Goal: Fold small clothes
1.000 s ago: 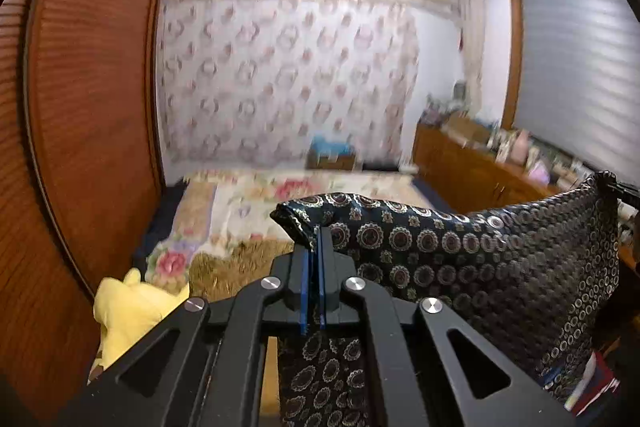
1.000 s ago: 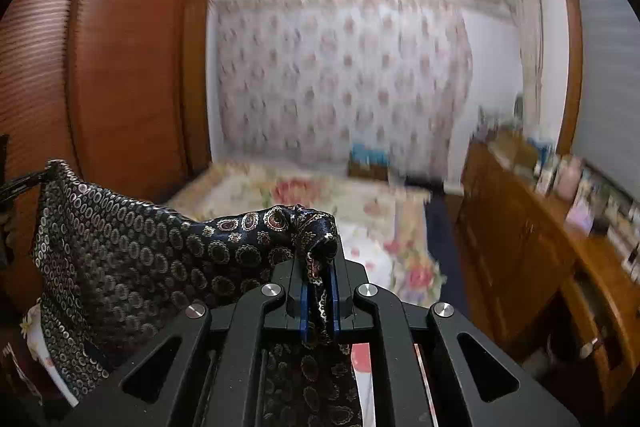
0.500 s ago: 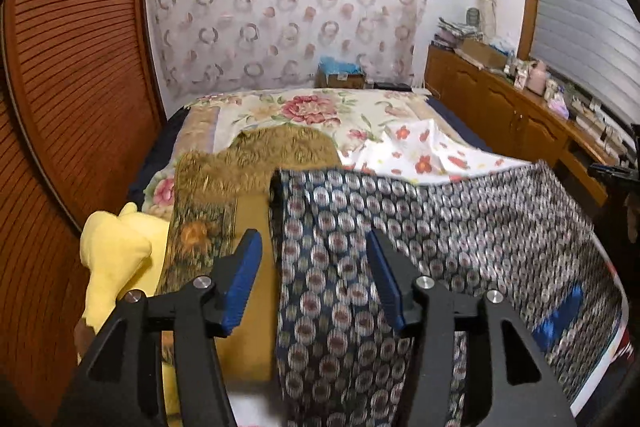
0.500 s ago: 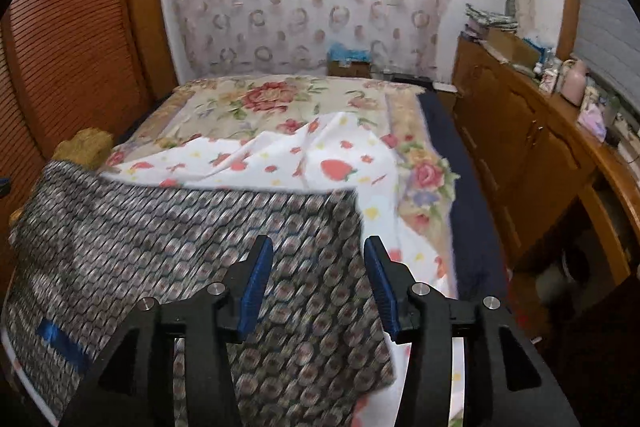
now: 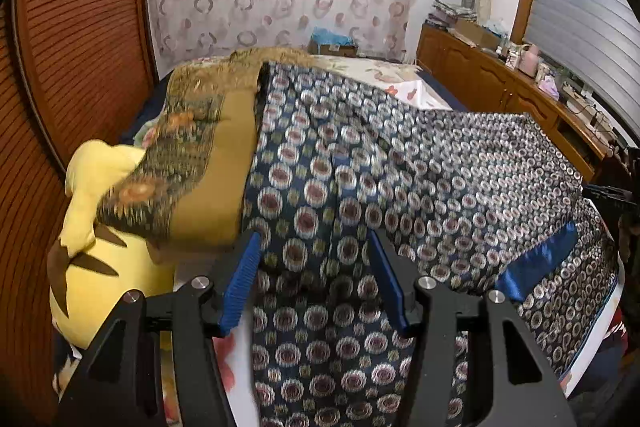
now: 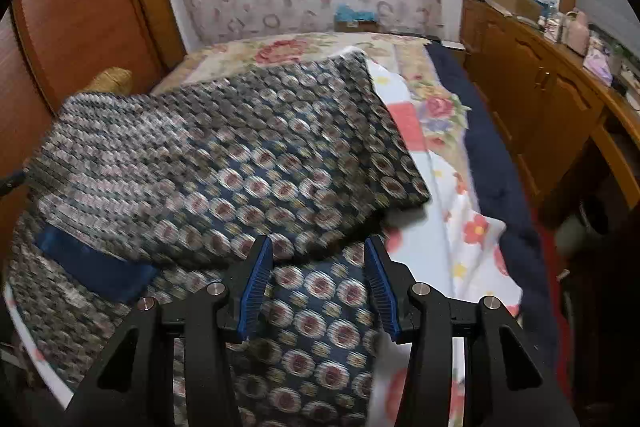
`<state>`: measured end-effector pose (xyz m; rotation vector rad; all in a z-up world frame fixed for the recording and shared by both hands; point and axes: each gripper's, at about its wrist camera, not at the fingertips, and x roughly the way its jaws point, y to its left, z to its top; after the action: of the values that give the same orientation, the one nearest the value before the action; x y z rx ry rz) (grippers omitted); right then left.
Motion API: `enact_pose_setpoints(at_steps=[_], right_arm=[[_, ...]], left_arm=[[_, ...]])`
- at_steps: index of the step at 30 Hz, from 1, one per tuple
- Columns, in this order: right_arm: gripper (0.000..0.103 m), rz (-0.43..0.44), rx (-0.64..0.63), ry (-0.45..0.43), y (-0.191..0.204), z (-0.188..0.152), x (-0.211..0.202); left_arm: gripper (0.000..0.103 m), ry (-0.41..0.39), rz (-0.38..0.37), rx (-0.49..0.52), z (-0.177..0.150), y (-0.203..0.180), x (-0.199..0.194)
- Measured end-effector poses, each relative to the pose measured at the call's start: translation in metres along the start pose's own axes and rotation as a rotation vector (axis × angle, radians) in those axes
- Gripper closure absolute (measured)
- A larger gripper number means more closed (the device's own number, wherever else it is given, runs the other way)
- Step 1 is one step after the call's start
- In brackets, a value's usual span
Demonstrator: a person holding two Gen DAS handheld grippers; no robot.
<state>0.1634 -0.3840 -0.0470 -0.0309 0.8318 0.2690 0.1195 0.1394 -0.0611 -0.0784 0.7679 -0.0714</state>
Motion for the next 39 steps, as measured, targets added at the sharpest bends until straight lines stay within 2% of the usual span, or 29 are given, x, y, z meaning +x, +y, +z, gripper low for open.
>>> enact_pose_setpoints(at_steps=[3, 8, 15, 21, 24, 26, 27, 28, 29, 32, 37, 39], right_arm=[[0.054, -0.014, 0.012, -0.005, -0.012, 0.0, 0.002], [0.054, -0.042, 0.012, -0.033, -0.024, 0.019, -0.005], [0.055, -0.08, 0.001, -0.012, -0.022, 0.046, 0.019], [0.066, -0.115, -0.003, 0.007, -0.008, 0.045, 0.061], [0.073, -0.127, -0.01, 0.016, -0.008, 0.047, 0.064], [0.081, -0.134, -0.012, 0.024, -0.01, 0.049, 0.068], [0.084, -0.131, -0.009, 0.027, -0.011, 0.05, 0.067], [0.094, -0.121, -0.006, 0.03, -0.012, 0.051, 0.068], [0.099, -0.1, 0.002, 0.031, -0.012, 0.052, 0.067], [0.102, -0.071, 0.005, 0.007, -0.012, 0.054, 0.064], [0.102, 0.038, 0.034, -0.059, -0.003, 0.061, 0.038], [0.102, 0.094, 0.055, -0.091, 0.0, 0.065, 0.024]], left_arm=[[0.046, 0.012, 0.005, -0.009, -0.007, 0.002, 0.002], [0.046, 0.013, 0.012, -0.021, -0.01, 0.004, 0.001], [0.046, -0.001, 0.03, -0.028, -0.005, 0.009, 0.0], [0.046, -0.028, 0.044, -0.044, 0.004, 0.018, 0.0], [0.046, -0.037, 0.04, -0.062, 0.007, 0.024, 0.001], [0.046, -0.04, 0.024, -0.07, 0.007, 0.027, 0.003], [0.046, -0.041, 0.022, -0.069, 0.007, 0.028, 0.004], [0.046, -0.04, 0.026, -0.07, 0.007, 0.028, 0.004], [0.046, -0.039, 0.028, -0.071, 0.007, 0.028, 0.005], [0.046, -0.034, 0.03, -0.076, 0.007, 0.028, 0.007], [0.047, -0.032, 0.025, -0.081, 0.007, 0.028, 0.01], [0.052, -0.031, 0.021, -0.082, 0.008, 0.028, 0.011]])
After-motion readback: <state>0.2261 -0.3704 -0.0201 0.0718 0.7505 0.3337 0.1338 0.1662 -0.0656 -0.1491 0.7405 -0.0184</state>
